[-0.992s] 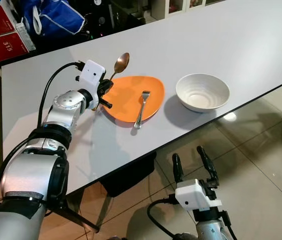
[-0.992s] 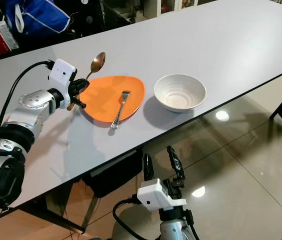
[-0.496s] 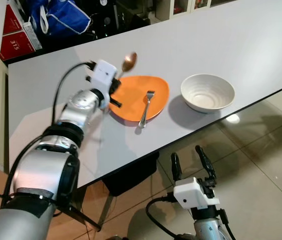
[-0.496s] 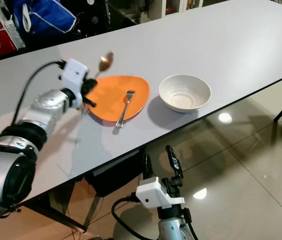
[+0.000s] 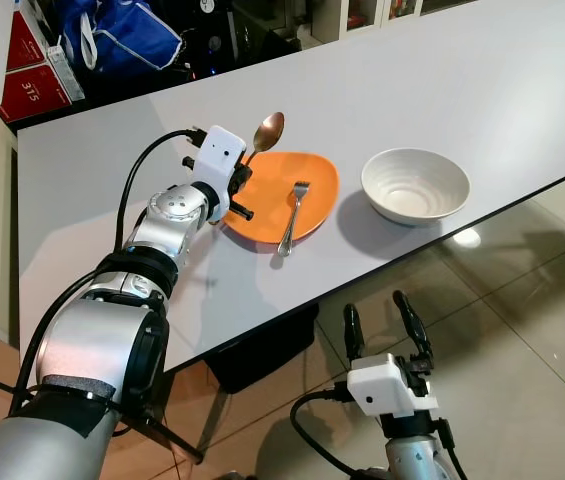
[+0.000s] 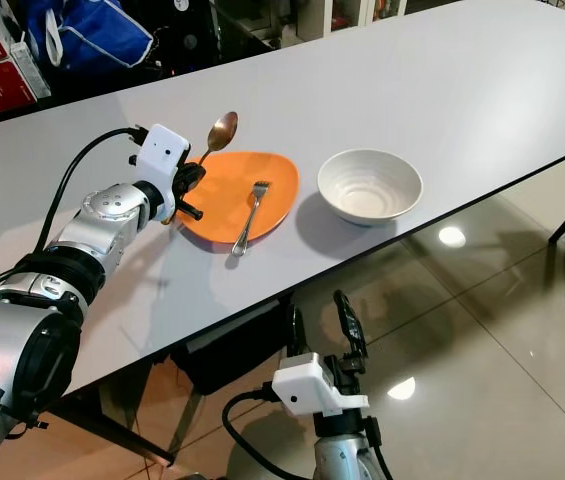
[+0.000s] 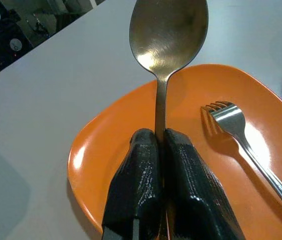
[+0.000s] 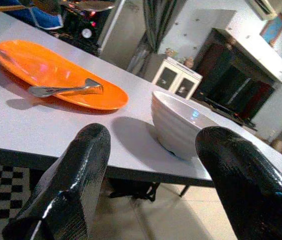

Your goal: Setting the table

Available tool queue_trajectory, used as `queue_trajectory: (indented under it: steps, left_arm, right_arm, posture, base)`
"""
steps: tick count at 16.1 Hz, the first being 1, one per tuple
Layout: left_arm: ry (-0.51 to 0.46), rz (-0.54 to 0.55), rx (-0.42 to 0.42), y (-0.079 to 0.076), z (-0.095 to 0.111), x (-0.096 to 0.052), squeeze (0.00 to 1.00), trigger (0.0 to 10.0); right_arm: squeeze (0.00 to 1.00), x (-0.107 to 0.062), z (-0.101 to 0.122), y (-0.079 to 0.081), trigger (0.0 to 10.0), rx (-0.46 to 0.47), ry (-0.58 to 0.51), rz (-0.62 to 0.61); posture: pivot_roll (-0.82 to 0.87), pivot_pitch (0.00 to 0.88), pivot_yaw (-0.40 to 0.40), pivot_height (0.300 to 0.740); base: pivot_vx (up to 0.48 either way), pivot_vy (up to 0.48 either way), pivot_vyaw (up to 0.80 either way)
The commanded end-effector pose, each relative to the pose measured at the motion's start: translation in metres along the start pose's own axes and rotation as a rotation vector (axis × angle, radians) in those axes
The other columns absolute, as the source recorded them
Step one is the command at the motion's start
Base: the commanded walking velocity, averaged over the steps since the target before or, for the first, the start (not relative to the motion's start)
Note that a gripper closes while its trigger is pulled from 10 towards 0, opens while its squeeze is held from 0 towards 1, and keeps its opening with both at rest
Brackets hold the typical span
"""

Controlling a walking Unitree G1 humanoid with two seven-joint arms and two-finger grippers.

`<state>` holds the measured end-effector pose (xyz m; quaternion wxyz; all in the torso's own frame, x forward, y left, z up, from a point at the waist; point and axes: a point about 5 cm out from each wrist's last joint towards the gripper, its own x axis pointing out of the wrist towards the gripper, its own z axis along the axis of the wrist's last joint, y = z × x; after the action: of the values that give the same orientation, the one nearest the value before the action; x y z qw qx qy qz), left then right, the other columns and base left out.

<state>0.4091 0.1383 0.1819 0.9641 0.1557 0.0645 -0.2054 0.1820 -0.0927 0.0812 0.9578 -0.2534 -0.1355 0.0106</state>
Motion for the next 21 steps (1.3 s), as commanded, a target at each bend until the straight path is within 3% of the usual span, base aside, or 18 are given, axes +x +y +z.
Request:
queue_trajectory:
  steps: [1, 4, 8, 15, 21]
  left_arm:
    - [-0.011, 0.013, 0.014, 0.003, 0.007, 0.001, 0.0, 0.0]
    - [-0.009, 0.022, 0.012, 0.001, 0.008, 0.002, 0.0, 0.0]
    - [-0.013, 0.017, -0.003, -0.002, 0.009, 0.003, 0.0, 0.0]
    - [-0.009, 0.026, -0.009, -0.001, 0.007, 0.003, 0.0, 0.0]
    - [0.083, -0.006, 0.002, -0.009, -0.007, 0.004, 0.0, 0.0]
  right_arm:
    - [0.0, 0.0, 0.002, 0.001, 10.0, 0.019, -0.013, -0.023]
    - [0.0, -0.003, -0.004, 0.003, 10.0, 0.066, 0.069, -0.043]
    - [0.0, -0.003, -0.004, 0.004, 10.0, 0.056, 0.065, -0.049]
    - [0.0, -0.006, -0.002, 0.005, 10.0, 0.054, 0.065, -0.039]
    - [0.0, -0.01, 0.0, 0.005, 10.0, 0.056, 0.073, -0.033]
  posture:
    - [-0.18, 0.057, 0.119, 0.74]
    - [-0.19, 0.056, 0.116, 0.74]
    - [-0.2, 0.054, 0.123, 0.74]
    - [-0.2, 0.064, 0.119, 0.74]
    - [-0.19, 0.072, 0.12, 0.74]
  base:
    - [0.409, 0.0, 0.0]
    - [0.461, 0.0, 0.0]
    - [0.461, 0.0, 0.0]
    - [0.0, 0.0, 0.0]
    - [0.0, 0.0, 0.0]
